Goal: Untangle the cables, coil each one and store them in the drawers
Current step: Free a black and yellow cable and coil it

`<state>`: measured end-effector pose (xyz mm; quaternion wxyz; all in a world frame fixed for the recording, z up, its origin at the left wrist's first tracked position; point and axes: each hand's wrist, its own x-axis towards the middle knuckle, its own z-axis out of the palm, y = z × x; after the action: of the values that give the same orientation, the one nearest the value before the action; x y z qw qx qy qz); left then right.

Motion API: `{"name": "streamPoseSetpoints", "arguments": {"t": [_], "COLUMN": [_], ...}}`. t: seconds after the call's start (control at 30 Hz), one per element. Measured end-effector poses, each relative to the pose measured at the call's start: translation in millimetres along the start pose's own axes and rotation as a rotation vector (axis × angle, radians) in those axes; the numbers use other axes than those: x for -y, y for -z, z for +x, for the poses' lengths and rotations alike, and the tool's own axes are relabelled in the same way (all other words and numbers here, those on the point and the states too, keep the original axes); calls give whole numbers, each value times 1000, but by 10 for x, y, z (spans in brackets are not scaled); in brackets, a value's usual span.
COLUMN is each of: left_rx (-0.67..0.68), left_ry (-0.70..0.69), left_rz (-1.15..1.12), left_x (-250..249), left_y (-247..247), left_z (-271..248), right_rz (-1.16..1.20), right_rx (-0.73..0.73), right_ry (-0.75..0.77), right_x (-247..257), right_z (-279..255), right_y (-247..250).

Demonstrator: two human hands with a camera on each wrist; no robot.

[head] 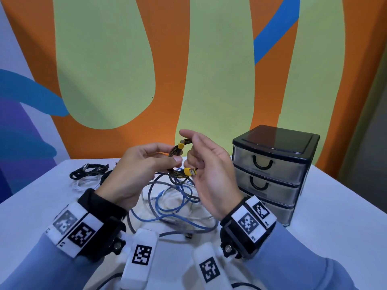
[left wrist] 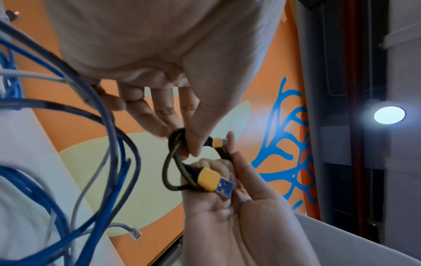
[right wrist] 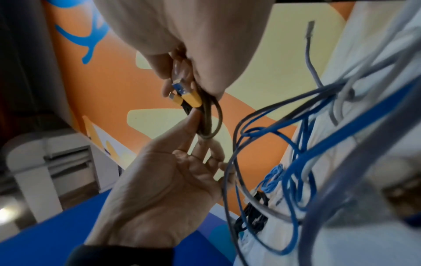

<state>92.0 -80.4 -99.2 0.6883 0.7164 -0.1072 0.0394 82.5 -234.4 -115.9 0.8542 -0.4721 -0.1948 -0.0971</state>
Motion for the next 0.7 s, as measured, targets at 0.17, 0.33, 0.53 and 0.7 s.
{"name": "streamPoseSetpoints", "arguments": {"t": [0.17, 0.33, 0.53, 0.7], "left_rx": [-64, 17, 165, 111], "left_ry": [14, 104, 291, 343], "left_rz": [85, -219, -603, -610], "left_x": [44, 2, -102, -67], "left_y": [-5, -28, 76, 76], "left_z": [17, 13, 30, 50], "right_rz": [-72, 52, 227, 149], "right_rx": [85, 3, 36, 69], "right_ry": [60, 25, -36, -45], "right_x": [13, 39, 59, 39], "right_z": [-27, 56, 68, 49], "right_y": [-53, 14, 29, -7]}}
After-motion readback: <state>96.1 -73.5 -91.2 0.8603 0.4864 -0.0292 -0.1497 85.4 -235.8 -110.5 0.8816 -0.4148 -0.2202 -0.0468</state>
